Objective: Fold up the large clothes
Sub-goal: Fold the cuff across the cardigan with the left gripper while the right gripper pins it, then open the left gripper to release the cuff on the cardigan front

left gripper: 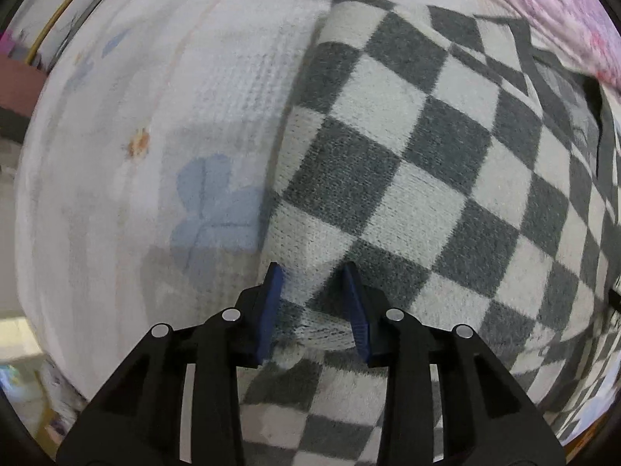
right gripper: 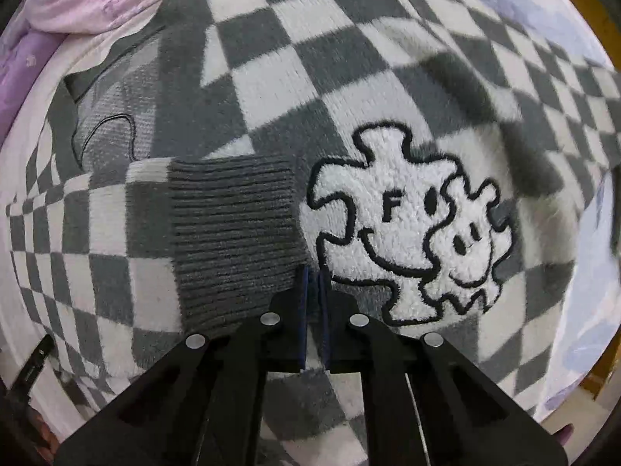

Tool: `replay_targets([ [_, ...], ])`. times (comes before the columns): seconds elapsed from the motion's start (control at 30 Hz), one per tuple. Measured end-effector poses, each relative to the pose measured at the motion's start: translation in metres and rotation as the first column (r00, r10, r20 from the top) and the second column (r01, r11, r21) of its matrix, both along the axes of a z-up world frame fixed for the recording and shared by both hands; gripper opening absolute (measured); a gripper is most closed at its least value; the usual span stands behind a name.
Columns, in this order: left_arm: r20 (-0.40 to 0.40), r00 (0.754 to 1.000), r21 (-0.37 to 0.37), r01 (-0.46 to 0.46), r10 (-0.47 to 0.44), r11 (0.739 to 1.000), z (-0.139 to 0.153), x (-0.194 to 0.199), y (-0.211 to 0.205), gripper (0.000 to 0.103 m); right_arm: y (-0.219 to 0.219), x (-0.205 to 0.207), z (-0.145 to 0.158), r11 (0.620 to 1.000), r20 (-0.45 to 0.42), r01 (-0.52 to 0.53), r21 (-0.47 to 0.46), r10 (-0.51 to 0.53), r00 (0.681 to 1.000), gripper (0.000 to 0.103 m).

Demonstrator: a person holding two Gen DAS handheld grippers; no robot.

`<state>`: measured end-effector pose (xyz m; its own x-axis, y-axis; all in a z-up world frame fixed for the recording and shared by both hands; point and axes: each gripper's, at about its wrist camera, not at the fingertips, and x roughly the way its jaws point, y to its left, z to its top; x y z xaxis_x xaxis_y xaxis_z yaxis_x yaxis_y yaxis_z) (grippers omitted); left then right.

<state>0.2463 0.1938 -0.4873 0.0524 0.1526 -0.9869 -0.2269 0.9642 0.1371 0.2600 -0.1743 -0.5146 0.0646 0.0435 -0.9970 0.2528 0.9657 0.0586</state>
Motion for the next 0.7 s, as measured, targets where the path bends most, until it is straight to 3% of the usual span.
replay_targets([
  [0.1,0.057,0.998,-0.003,0.037,-0.037,0.999,0.026,0.012,-0.002,0.029,0.002,0.002,0.024,0.998,0.004,-0.027,-0.056,0.028,1.000,0.023],
  [0.17,0.122,0.992,-0.025,0.044,-0.041,0.999,0.043,0.034,0.002,0.029,-0.002,0.004,0.043,0.999,0.069,-0.028,-0.016,0.029,0.997,0.023],
  [0.27,0.167,0.986,-0.022,0.027,-0.023,0.999,0.037,0.081,0.014,0.024,-0.001,0.022,0.050,0.998,0.095,-0.070,-0.002,0.070,0.993,0.023],
  [0.33,0.134,0.991,-0.039,0.013,-0.008,0.999,0.016,0.115,0.020,0.016,0.005,0.039,0.040,0.996,0.080,-0.092,0.016,0.090,0.993,0.016],
  [0.43,0.084,0.996,0.027,0.024,-0.026,0.999,-0.018,0.154,0.021,0.012,0.012,0.059,0.002,0.996,0.028,-0.082,0.043,0.080,0.996,0.013],
  [0.5,0.076,0.997,0.045,0.010,-0.013,0.999,-0.022,0.168,0.022,0.010,0.018,0.066,-0.011,0.992,0.055,-0.126,0.004,0.125,0.991,0.011],
  [0.6,0.067,0.998,0.032,0.013,-0.015,0.999,-0.022,0.175,0.029,0.009,0.019,0.070,-0.008,0.990,0.019,-0.138,-0.008,0.138,0.990,0.011],
  [0.7,0.075,0.996,0.049,0.036,-0.039,0.998,-0.004,0.151,0.031,0.010,0.013,0.064,0.007,0.995,-0.036,-0.092,0.028,0.093,0.995,0.012],
])
